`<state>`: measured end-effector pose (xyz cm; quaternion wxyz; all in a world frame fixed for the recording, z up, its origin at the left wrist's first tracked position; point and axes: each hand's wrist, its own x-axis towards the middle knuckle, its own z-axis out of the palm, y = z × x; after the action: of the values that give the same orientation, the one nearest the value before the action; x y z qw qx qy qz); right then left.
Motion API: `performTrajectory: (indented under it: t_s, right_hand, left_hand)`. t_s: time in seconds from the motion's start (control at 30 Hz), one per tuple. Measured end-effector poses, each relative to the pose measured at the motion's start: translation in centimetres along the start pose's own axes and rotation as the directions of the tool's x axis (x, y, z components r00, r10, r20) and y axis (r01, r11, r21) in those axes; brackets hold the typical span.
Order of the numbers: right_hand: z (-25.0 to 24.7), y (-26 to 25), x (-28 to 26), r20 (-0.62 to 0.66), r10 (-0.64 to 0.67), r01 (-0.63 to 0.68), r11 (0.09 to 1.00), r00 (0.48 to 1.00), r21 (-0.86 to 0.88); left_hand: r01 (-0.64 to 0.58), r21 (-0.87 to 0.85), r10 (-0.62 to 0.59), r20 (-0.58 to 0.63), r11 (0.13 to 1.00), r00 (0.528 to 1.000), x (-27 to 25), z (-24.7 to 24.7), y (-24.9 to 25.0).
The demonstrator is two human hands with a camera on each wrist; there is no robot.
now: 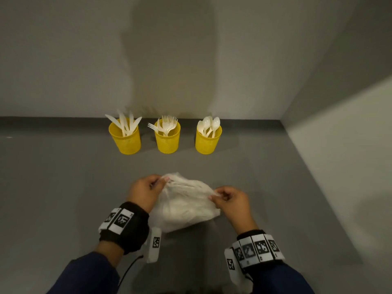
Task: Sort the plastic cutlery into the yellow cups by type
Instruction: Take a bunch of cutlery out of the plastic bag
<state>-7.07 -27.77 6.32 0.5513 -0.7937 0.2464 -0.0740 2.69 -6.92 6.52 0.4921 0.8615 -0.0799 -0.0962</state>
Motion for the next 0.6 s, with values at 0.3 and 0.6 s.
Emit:
performTrajectory:
  t_s: [0.3, 0.6]
  right_hand:
    - [1.1, -1.4, -0.5, -0.036, -0.182, 0.169, 0.958, 0.983, -0.232]
    - [2.5, -1.5, -1.1, 0.045, 0.096, -0.094, 0.995, 0.994, -0.041]
  left_hand:
    - [-0.111, -0.054, 0.115, 0.084, 0.992, 0.990, -2.3, -0.7, 1.7]
    - [-0.042, 0.347, -0.067, 0.296, 0.937, 0.953, -2.1, 1.5, 1.1]
